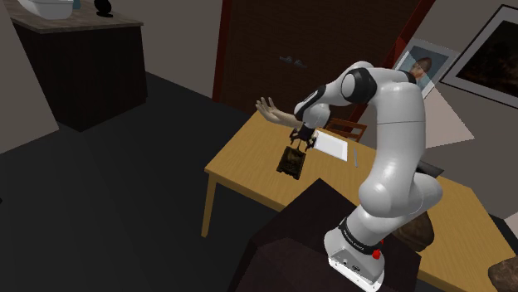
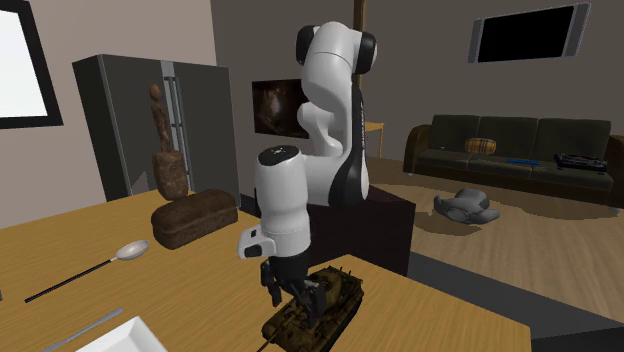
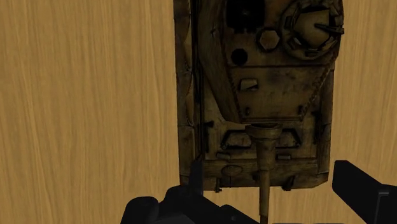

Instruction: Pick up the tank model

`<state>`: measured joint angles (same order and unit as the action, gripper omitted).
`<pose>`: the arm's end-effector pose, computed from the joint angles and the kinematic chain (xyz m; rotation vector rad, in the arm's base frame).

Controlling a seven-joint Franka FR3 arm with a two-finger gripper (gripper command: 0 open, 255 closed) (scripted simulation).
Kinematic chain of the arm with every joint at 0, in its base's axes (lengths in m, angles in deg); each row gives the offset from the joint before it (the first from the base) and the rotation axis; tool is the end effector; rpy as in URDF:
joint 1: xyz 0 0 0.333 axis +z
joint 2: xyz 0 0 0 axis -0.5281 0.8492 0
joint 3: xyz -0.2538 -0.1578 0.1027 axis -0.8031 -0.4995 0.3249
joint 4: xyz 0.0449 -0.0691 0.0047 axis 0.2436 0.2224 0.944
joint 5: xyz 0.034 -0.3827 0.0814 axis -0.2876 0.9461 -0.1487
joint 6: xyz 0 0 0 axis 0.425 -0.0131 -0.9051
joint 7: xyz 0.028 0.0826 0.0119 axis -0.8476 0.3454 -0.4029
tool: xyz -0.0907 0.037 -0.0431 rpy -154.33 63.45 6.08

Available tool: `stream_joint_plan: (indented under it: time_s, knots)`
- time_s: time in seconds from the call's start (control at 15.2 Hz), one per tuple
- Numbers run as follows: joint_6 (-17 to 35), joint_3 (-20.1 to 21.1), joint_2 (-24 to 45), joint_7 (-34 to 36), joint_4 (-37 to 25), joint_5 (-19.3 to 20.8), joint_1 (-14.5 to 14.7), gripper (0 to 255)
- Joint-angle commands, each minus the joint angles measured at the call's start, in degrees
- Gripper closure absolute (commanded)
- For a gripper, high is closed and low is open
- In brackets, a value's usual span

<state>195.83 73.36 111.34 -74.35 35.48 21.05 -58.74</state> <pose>0.4740 -0.3991 0.1319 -2.5932 1.6790 0.0366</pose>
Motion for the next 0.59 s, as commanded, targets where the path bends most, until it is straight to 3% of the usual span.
stream_joint_plan:
  time_s: [0.0, 0.07, 0.53]
  knots:
    - [0.44, 0.15, 0.36, -0.13, 0.04, -0.16, -0.09, 0]
    - [0.45, 0.17, 0.40, -0.09, 0.01, -0.17, -0.05, 255]
    - [0.47, 0.16, 0.32, -0.09, 0.11, -0.17, -0.03, 255]
